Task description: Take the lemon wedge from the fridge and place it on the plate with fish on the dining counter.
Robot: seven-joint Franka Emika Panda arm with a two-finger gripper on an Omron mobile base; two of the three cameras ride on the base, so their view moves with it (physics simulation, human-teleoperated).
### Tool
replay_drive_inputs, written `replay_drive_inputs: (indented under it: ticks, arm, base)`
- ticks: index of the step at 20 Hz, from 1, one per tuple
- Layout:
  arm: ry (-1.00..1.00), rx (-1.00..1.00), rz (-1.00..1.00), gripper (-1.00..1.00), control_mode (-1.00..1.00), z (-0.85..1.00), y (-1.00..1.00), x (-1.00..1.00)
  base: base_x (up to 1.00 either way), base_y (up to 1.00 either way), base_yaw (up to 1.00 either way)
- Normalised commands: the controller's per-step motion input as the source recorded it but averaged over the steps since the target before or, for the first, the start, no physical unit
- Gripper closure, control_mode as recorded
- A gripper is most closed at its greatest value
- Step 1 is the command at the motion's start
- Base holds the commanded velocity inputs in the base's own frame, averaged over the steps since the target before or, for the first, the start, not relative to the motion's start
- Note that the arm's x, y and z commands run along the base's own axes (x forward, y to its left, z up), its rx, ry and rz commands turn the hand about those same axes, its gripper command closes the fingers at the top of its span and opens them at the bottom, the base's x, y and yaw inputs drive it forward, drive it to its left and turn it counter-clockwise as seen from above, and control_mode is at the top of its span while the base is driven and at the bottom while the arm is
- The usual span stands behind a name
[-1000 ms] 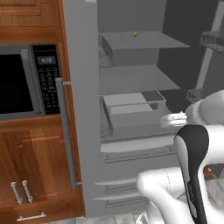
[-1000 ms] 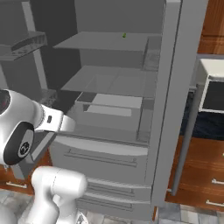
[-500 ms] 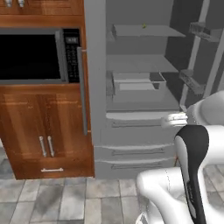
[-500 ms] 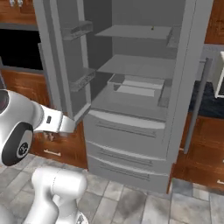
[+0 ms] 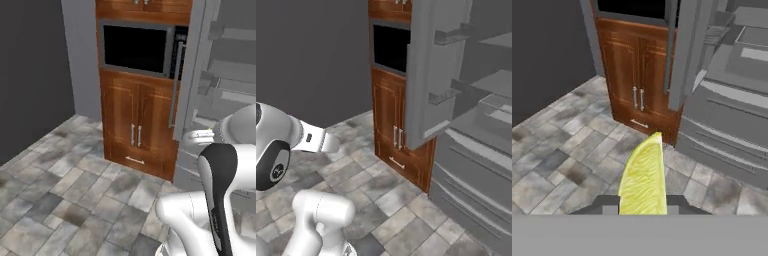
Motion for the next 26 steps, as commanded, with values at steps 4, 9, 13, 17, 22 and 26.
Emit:
replay_drive_inputs:
  ticks: [4, 9, 13, 17, 22, 26]
  arm:
    - [0.00, 0.00, 0.00, 1.00, 1.00, 0.00, 0.00, 0.00]
    - [0.00, 0.00, 0.00, 1.00, 1.00, 0.00, 0.00, 0.00]
    - [0.00, 0.00, 0.00, 1.00, 1.00, 0.00, 0.00, 0.00]
    - [0.00, 0.00, 0.00, 1.00, 1.00, 0.00, 0.00, 0.00]
    - [0.00, 0.00, 0.00, 1.00, 1.00, 0.00, 0.00, 0.00]
    - [0.00, 0.00, 0.00, 1.00, 1.00, 0.00, 0.00, 0.00]
  base:
    - [-0.19, 0.00, 0.95]
    - [-0.03, 0.00, 0.94]
    - [0.21, 0.00, 0.80]
    - [0.23, 0.00, 0.81]
    - [0.30, 0.00, 0.76]
    - [0.00, 0.00, 0.82]
